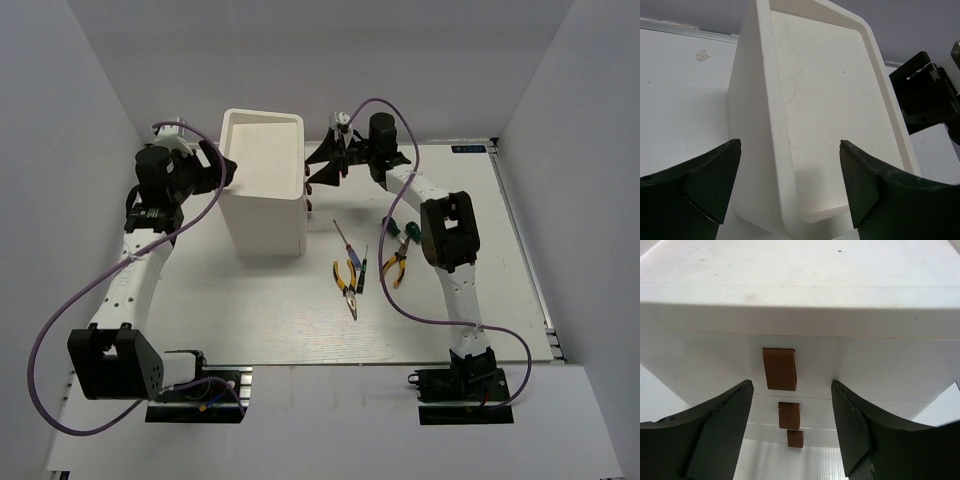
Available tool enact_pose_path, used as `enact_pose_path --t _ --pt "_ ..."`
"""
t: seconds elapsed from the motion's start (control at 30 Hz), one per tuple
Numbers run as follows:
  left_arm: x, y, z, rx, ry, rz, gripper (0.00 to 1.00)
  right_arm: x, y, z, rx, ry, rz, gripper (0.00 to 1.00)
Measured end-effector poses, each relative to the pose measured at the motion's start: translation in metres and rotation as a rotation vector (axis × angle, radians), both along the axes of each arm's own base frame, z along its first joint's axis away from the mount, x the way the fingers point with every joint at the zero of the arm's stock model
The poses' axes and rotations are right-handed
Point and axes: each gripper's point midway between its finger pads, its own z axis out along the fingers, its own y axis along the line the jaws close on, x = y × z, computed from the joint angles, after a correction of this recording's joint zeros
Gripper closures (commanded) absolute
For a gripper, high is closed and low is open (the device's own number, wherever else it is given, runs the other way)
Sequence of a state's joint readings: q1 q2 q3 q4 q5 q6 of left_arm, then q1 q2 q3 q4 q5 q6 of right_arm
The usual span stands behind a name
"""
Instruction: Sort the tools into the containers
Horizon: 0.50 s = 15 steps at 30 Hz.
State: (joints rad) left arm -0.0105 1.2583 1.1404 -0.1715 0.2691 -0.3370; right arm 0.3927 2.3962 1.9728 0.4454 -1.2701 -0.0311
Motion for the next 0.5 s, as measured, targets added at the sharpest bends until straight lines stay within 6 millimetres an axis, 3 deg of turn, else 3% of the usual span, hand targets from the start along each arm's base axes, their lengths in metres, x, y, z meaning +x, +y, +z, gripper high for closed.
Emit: enact_pose_path --t 0.13,0.33,0.43,0.5 --pt "0.004 -0.001 -0.007 -0.005 0.018 -0.002 0.19 0.001 0.000 0.002 0.001 0.000 -0.007 0.34" --pt "0.006 -0.002 -0.011 -0.007 0.026 -0.008 0.26 0.000 0.001 0.011 0.007 -0.004 -0.016 0.54" --pt "0.006 -0.004 -0.010 -0.008 0.021 -0.015 0.28 -0.002 0.001 0.017 0.012 -0.014 -0.018 0.69" --pt "0.006 -0.006 -0.010 -0.009 0.021 -0.023 0.31 -0.005 0.001 0.020 0.013 -0.013 -0.021 0.86"
